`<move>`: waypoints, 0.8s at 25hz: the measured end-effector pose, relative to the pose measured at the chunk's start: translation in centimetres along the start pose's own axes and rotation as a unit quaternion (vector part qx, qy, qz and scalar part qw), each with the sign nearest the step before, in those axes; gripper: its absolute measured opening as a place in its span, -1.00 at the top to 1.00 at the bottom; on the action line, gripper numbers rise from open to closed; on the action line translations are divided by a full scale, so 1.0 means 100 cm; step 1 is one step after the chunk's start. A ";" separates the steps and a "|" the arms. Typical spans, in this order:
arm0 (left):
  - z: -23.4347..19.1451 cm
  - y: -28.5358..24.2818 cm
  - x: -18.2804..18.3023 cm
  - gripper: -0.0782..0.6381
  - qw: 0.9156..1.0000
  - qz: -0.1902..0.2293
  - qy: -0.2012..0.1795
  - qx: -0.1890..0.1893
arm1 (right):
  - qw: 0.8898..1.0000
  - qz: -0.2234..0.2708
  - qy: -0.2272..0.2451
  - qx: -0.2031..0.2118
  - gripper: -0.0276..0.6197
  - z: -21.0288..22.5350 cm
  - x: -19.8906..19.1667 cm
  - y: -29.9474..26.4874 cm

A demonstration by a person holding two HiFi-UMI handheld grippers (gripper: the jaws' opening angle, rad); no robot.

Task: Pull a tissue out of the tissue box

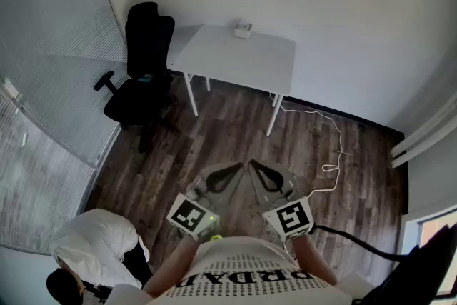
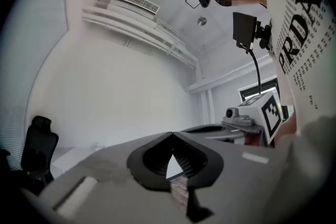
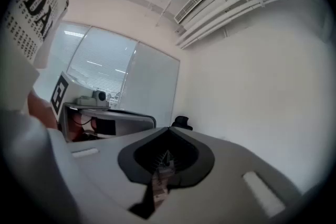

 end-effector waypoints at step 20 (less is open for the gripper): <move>-0.010 0.010 -0.001 0.78 1.000 0.004 0.002 0.008 | 1.000 0.001 0.010 -0.008 0.89 -0.008 -0.001 -0.012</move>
Point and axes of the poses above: the fingertips, and each gripper's own axes: y backward along the fingers, z to its right, x out of its top, the point moved 6 cm from there along y, backward along the fingers, and after that the axes turned 7 degrees about -x, right-handed, at the moved point
